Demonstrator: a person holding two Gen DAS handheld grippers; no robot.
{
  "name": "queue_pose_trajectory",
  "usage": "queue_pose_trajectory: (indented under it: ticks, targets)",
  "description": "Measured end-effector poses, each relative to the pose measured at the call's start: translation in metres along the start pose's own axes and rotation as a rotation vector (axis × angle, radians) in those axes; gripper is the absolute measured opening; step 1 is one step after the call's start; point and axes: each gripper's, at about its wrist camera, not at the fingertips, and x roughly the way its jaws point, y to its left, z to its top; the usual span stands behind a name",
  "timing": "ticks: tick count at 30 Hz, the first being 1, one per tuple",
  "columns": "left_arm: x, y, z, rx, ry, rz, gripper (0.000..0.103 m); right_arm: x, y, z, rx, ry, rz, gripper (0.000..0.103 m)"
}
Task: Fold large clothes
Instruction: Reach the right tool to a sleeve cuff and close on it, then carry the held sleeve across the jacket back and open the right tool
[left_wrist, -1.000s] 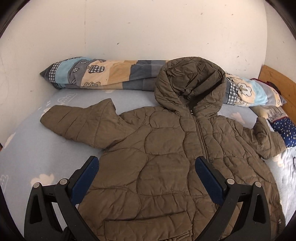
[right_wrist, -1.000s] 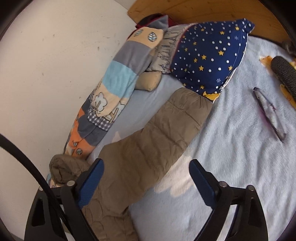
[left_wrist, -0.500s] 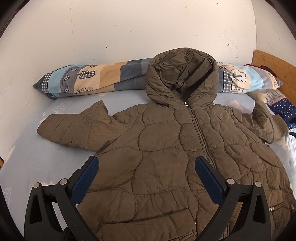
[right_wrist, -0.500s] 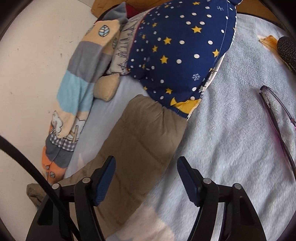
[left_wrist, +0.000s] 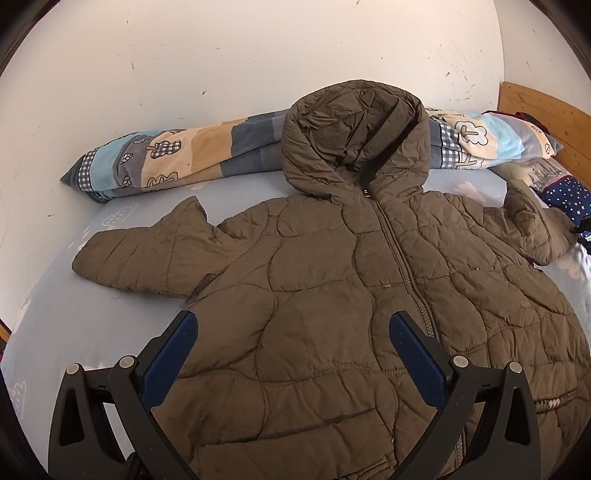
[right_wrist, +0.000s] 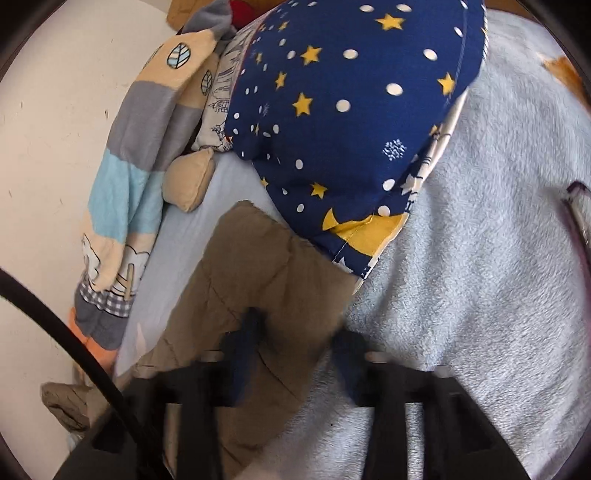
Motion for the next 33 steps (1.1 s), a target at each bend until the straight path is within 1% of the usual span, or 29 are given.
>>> queue_pose_trajectory:
  ticks: [1,5,7,9,10,12,15,17,20,23,26,29,33]
  targets:
    - [0.000,0.000,0.000,0.000,0.001,0.000,0.103,-0.006,0.002,-0.001,-0.009,-0.021,0.019,0.022]
    - [0.000,-0.001,0.000,-0.010,0.016,-0.017,0.103,-0.033,0.006,-0.004,-0.024,-0.086,0.022,0.019]
    - [0.006,-0.001,0.000,-0.017,0.059,-0.015,0.103,-0.053,0.010,-0.004,-0.031,-0.132,0.027,0.018]
    - [0.014,0.002,-0.001,-0.047,0.108,-0.039,0.103,-0.076,0.018,-0.003,-0.051,-0.180,0.027,0.018]
    - [0.018,0.005,-0.002,-0.063,0.137,-0.041,0.103,-0.089,0.023,-0.002,-0.064,-0.206,0.023,0.018]
    - [0.023,0.012,-0.003,-0.101,0.165,-0.036,0.103,-0.118,0.036,0.003,-0.076,-0.256,0.025,0.018]
    - [0.024,0.026,-0.003,-0.159,0.175,-0.037,0.103,-0.157,0.064,0.010,-0.113,-0.313,0.044,0.017]
    - [0.021,0.038,-0.001,-0.211,0.170,-0.049,0.103,-0.184,0.092,0.011,-0.160,-0.337,0.071,0.017]
    - [0.014,0.054,0.000,-0.266,0.152,-0.042,0.103,-0.217,0.143,0.003,-0.249,-0.359,0.125,0.017]
    - [0.008,0.067,0.002,-0.306,0.144,-0.045,0.103,-0.240,0.196,-0.020,-0.345,-0.356,0.189,0.017]
    - [0.008,0.077,0.003,-0.343,0.155,-0.073,0.103,-0.254,0.242,-0.054,-0.440,-0.329,0.252,0.016]
    - [0.019,0.078,0.010,-0.357,0.201,-0.130,0.103,-0.255,0.286,-0.096,-0.518,-0.281,0.318,0.016]
    - [0.030,0.070,0.028,-0.321,0.180,-0.106,0.103,-0.240,0.335,-0.160,-0.590,-0.182,0.404,0.016]
